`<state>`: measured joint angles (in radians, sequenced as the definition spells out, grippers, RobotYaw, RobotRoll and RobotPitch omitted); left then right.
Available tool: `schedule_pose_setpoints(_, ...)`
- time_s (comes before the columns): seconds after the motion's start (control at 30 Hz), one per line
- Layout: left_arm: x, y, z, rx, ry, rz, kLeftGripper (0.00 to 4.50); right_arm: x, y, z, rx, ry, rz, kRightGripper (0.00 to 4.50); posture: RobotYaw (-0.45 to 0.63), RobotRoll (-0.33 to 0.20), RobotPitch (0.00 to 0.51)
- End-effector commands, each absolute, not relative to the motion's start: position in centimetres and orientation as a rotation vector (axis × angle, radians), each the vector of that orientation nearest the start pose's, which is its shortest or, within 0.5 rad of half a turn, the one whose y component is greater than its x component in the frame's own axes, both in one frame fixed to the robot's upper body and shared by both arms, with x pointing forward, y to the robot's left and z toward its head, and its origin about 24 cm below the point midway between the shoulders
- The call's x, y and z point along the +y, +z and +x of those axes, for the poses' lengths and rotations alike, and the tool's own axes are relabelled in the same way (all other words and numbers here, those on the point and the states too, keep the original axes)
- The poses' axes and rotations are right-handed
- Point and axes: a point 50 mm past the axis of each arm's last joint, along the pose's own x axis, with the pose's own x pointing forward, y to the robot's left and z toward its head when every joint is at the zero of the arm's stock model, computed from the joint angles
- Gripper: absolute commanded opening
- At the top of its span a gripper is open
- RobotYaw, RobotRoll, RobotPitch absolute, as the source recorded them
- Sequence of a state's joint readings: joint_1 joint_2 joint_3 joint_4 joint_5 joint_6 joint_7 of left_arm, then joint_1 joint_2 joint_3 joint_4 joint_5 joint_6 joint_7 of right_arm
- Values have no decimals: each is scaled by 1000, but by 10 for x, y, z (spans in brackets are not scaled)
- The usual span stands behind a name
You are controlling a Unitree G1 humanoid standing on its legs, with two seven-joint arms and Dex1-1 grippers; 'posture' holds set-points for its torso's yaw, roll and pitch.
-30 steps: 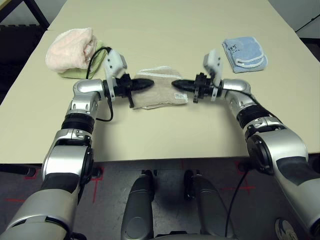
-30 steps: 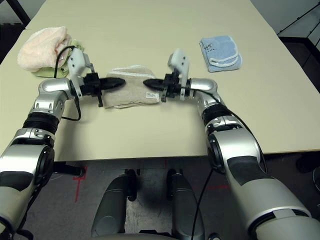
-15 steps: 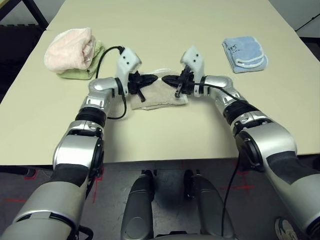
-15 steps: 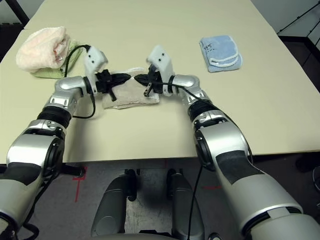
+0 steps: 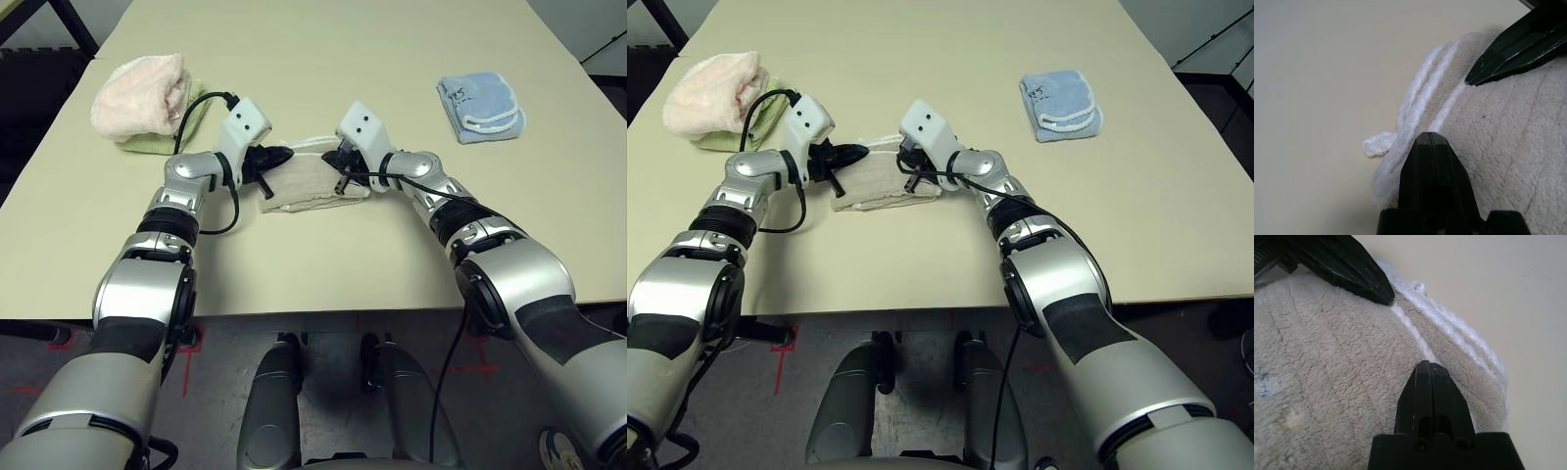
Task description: Fold the towel and set it aside.
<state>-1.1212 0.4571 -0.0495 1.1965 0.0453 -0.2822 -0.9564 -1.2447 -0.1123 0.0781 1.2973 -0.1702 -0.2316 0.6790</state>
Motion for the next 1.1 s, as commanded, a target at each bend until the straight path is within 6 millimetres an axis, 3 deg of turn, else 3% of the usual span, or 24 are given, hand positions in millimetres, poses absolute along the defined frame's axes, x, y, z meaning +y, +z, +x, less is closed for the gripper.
schedule_pose_setpoints(0.03, 193, 166, 395, 74, -857, 515, 15, -72, 161, 408, 38, 847, -411, 0, -11, 0, 221)
schedule_pose_setpoints(0.2, 196, 173, 396, 55, -835, 532, 15, -81, 178, 413, -12, 806, -273, 0, -14, 0, 220)
schedule_pose_setpoints(0.4, 202, 185, 397, 6, -809, 542, 15, -105, 193, 418, -48, 738, -266, 0, -21, 0, 217)
schedule_pose_setpoints(0.5, 200, 205, 397, -93, -822, 493, 15, -115, 209, 418, -119, 743, -200, 0, -22, 0, 215)
schedule_pose_setpoints(0.6, 194, 233, 393, -229, -922, 402, 15, -124, 228, 412, -246, 884, -75, 0, -17, 0, 215)
schedule_pose_setpoints(0.67, 192, 245, 387, -286, -994, 375, 621, -134, 232, 406, -276, 977, -44, 0, -16, 0, 214)
schedule_pose_setpoints(0.83, 199, 243, 363, -269, -1127, 354, 2487, -163, 228, 395, -227, 1124, -23, 1412, -32, 0, 213)
schedule_pose_setpoints(1.0, 210, 234, 338, -152, -1139, 291, 4449, -186, 226, 383, -203, 1198, -97, 3339, -35, 0, 217)
schedule_pose_setpoints(1.1, 217, 234, 331, -139, -1121, 340, 4500, -195, 221, 376, -171, 1227, -219, 4457, -34, 0, 217)
